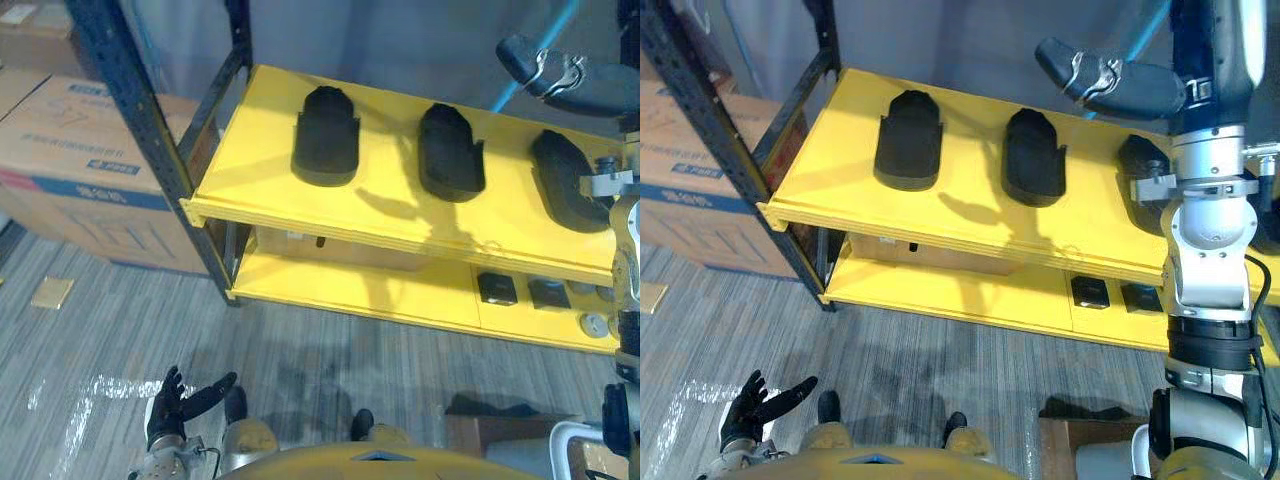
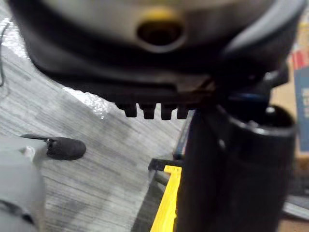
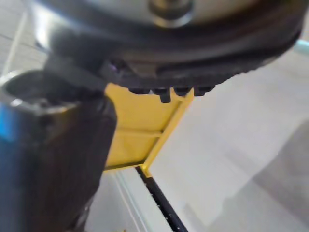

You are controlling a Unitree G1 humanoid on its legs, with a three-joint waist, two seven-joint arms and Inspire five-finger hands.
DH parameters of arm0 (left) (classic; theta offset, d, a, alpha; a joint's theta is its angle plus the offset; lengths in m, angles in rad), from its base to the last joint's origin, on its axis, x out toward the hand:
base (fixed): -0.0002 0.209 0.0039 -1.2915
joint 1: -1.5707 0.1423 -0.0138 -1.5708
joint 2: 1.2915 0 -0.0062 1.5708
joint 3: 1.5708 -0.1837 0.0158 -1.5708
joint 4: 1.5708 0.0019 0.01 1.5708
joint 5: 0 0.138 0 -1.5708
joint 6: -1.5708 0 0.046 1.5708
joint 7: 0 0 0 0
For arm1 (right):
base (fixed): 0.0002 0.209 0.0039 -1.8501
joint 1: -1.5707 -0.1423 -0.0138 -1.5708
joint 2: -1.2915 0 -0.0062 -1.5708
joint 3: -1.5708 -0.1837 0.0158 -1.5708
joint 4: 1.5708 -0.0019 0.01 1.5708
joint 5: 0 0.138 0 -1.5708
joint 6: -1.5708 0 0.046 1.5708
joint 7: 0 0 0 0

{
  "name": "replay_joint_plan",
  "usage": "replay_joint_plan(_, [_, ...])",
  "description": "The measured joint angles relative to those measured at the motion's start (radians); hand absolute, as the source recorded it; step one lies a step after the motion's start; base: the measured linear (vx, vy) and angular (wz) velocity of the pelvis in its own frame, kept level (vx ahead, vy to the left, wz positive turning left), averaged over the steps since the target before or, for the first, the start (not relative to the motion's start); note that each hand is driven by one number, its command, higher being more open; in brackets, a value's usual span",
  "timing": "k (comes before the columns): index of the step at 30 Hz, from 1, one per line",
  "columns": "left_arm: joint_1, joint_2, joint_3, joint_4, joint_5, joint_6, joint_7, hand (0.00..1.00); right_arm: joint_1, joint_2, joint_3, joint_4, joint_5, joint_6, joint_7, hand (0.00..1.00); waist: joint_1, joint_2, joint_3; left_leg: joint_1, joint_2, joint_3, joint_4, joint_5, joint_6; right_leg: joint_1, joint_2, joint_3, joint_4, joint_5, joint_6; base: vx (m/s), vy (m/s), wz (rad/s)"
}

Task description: Walk over and take three plastic housings, then place them on the shelf

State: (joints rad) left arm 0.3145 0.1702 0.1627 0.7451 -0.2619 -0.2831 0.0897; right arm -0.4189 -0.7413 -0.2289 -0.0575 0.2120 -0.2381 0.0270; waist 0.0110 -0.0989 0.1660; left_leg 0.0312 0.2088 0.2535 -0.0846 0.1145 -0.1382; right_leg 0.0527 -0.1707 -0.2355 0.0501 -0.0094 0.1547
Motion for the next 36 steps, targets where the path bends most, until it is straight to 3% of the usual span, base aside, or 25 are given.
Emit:
replay_joint_plan(3, [-0.015,-0.017,-0.005,0.040,0.000,-0.004,-0.008,1.00,0.013,0.013,0.027,0.000,0.018,0.075,0.057,1.00,-0.012,0.016,-0.014,0.004,0.009,0.001,0.000,0.001,-0.001,0.002,0.008,-0.002,0.000,0.002,-0.003,-0.02,-0.017,-0.04])
replay_joint_plan(7, [-0.016,-0.019,-0.008,0.078,-0.001,-0.002,-0.009,1.00,0.013,0.038,0.072,-0.001,0.069,0.115,0.129,1.00,-0.011,0.019,-0.023,0.004,0.011,-0.005,0.000,0.002,-0.002,0.007,0.010,-0.007,-0.001,0.003,-0.004,-0.01,-0.003,0.05])
replay_joint_plan(9, [-0.015,-0.020,-0.008,0.082,-0.002,0.001,-0.006,1.00,0.012,0.062,0.120,-0.002,0.133,0.162,0.168,1.00,-0.006,0.019,-0.025,-0.003,0.010,-0.018,0.000,0.002,-0.002,0.010,0.010,-0.017,-0.002,0.003,-0.004,-0.02,-0.002,0.15])
replay_joint_plan(13, [-0.016,-0.029,-0.012,0.082,-0.002,0.006,0.002,1.00,0.011,0.126,0.212,0.006,0.151,0.216,0.166,1.00,0.013,0.023,-0.027,-0.024,0.008,-0.044,0.000,0.008,0.004,0.008,0.009,-0.039,-0.002,0.003,-0.003,-0.02,-0.003,0.19])
replay_joint_plan(16, [-0.012,-0.039,-0.033,0.081,-0.002,0.015,0.016,1.00,0.011,0.212,0.270,0.034,0.155,0.232,0.125,1.00,0.023,0.033,-0.025,-0.046,0.003,-0.072,0.000,0.016,0.009,0.007,0.006,-0.068,-0.002,0.003,-0.003,-0.01,-0.004,0.27])
replay_joint_plan(21, [-0.006,-0.058,-0.049,0.081,-0.007,0.026,0.046,1.00,0.004,0.319,0.291,0.138,0.148,0.250,-0.009,1.00,0.072,0.055,-0.010,-0.064,-0.013,-0.098,0.001,0.028,0.009,0.004,-0.007,-0.091,-0.001,0.005,0.000,-0.01,0.011,0.18])
replay_joint_plan(28, [0.002,-0.061,-0.048,0.075,-0.020,0.026,0.061,1.00,-0.032,0.358,0.295,0.179,0.112,0.275,-0.160,1.00,0.071,0.080,0.020,-0.076,-0.014,-0.113,0.001,0.031,0.015,0.003,-0.007,-0.102,0.003,0.004,0.000,-0.01,0.001,0.04])
replay_joint_plan(36, [0.000,-0.076,-0.048,0.039,-0.020,0.025,0.051,1.00,-0.050,0.367,0.294,0.180,0.109,0.316,-0.127,1.00,0.072,0.081,0.066,-0.076,-0.014,-0.115,0.001,0.030,0.017,-0.004,-0.009,-0.102,0.021,-0.002,-0.002,0.00,0.000,0.00])
